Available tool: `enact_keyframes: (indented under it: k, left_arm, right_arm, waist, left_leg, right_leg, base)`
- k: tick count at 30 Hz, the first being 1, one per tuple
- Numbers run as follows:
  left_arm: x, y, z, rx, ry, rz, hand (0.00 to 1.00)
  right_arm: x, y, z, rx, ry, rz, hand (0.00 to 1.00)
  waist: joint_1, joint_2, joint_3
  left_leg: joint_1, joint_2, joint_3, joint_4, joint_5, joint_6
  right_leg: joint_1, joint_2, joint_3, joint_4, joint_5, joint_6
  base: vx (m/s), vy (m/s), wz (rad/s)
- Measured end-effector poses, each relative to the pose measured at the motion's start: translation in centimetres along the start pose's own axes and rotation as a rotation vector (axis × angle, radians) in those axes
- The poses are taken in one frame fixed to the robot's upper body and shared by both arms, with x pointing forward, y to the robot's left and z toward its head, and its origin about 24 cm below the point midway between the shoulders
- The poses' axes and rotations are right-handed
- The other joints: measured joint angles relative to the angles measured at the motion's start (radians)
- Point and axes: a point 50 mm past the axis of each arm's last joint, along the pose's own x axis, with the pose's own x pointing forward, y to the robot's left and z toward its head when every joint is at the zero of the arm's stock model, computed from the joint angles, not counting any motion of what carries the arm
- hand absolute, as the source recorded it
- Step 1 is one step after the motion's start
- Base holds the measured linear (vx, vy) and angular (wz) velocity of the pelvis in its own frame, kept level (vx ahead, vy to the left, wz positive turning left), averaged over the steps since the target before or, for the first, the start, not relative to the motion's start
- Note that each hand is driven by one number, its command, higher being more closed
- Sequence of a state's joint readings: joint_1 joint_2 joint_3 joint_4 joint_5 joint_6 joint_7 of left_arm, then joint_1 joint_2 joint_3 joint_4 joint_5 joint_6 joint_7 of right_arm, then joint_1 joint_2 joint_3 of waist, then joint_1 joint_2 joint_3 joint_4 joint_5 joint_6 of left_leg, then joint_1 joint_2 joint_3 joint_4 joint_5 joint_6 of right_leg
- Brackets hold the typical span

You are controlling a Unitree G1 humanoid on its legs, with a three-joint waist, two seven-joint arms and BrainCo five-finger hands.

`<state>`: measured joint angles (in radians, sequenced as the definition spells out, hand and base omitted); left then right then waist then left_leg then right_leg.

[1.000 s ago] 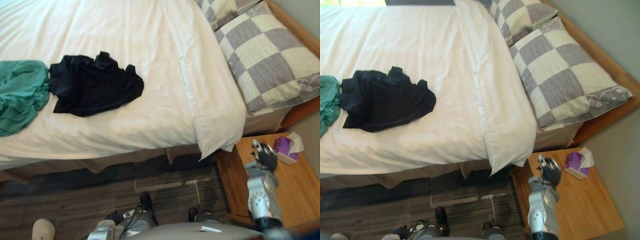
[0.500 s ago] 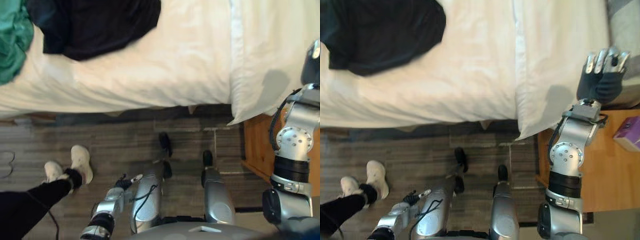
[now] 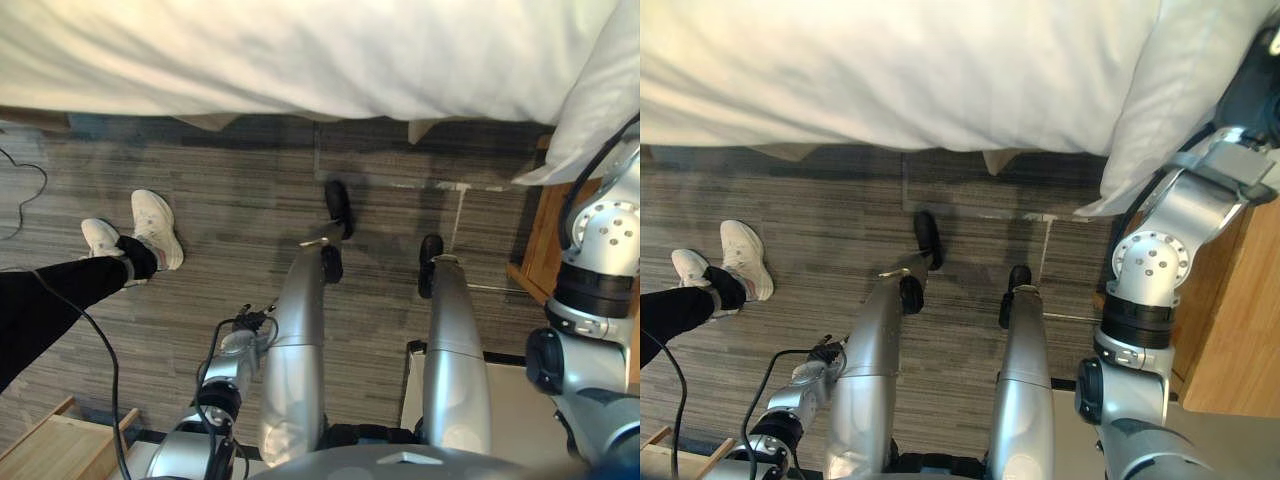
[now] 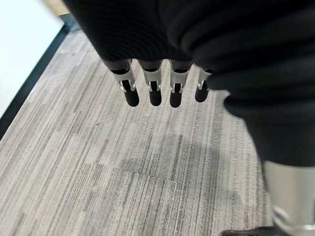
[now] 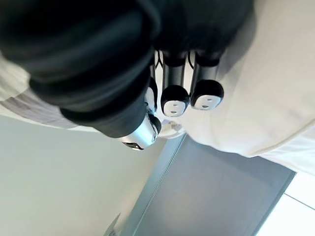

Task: Tidy the bed and pick cloth on bed and put in laundry

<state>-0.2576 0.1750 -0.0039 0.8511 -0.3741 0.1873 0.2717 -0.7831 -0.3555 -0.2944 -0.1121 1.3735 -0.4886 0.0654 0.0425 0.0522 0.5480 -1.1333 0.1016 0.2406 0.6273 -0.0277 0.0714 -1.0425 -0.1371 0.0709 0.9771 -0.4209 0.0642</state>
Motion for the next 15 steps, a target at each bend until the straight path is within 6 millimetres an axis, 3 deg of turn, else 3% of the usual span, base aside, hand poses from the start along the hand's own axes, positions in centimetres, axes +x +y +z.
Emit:
enact_keyframes:
  k: [4, 7, 9, 11, 12, 14, 15]
  left_arm:
    - [0.1, -0.5, 1.0, -0.027, -0.016, 0.009, 0.0]
    - [0.2, -0.4, 0.9, -0.049, 0.001, 0.014, 0.0]
    - [0.3, -0.4, 0.8, -0.056, 0.004, 0.016, 0.0]
    - [0.3, -0.3, 0.9, -0.082, 0.003, 0.021, 0.0]
    - [0.3, -0.2, 0.9, -0.1, 0.006, 0.022, 0.0]
    - [0.3, 0.1, 0.7, -0.148, 0.012, 0.036, 0.0]
    - [0.3, 0.2, 0.7, -0.159, 0.01, 0.041, 0.0]
  right_arm:
    - [-0.1, -0.1, 0.6, 0.075, -0.066, 0.093, 1.0]
    - [-1.9, -1.4, 0.7, 0.116, -0.081, 0.128, 1.0]
    - [-4.4, -3.5, 0.8, 0.121, -0.074, 0.06, 1.0]
    - [-9.3, -7.1, 0.7, 0.131, -0.047, -0.108, 1.0]
    - [-10.8, -7.9, 0.6, 0.134, -0.039, -0.157, 1.0]
    - [-16.9, -9.9, 0.8, 0.141, -0.014, -0.349, 1.0]
    - [-18.2, -10.0, 0.9, 0.141, -0.002, -0.376, 1.0]
  waist:
    - [0.003, -0.001, 0.001]
    - [-0.001, -0.001, 0.0]
    - [-0.001, -0.001, 0.0]
    - [0.0, -0.002, 0.001]
    - [-0.001, -0.005, 0.003]
    - [-0.001, -0.007, 0.004]
    - [-0.002, -0.008, 0.004]
  left_leg:
    - [-0.048, 0.004, -0.001, 0.023, 0.006, 0.001]
    - [-0.055, 0.005, -0.001, 0.021, 0.016, -0.005]
    - [-0.054, 0.007, -0.002, 0.019, 0.018, -0.002]
    - [-0.046, 0.015, 0.0, 0.013, 0.019, 0.0]
    - [-0.037, 0.015, 0.003, 0.006, 0.02, 0.0]
    - [0.023, 0.016, 0.018, -0.025, 0.031, 0.006]
    - [0.042, 0.017, 0.022, -0.034, 0.033, 0.008]
  right_leg:
    - [-0.054, 0.001, 0.001, 0.04, -0.006, -0.001]
    - [-0.06, 0.003, 0.001, 0.039, -0.005, -0.001]
    - [-0.057, 0.008, 0.001, 0.032, -0.002, 0.0]
    - [-0.047, 0.016, 0.001, 0.016, 0.005, 0.0]
    - [-0.04, 0.017, 0.002, 0.009, 0.008, -0.001]
    - [0.01, 0.02, 0.011, -0.025, 0.018, -0.001]
    - [0.027, 0.022, 0.014, -0.036, 0.022, 0.0]
  base:
    - [-0.02, -0.056, 0.07]
    - [0.02, -0.043, -0.01]
    - [0.03, -0.037, -0.03]
    - [0.04, -0.048, -0.08]
    - [0.05, -0.051, -0.13]
    - [0.05, -0.064, -0.16]
    - [0.05, -0.074, -0.26]
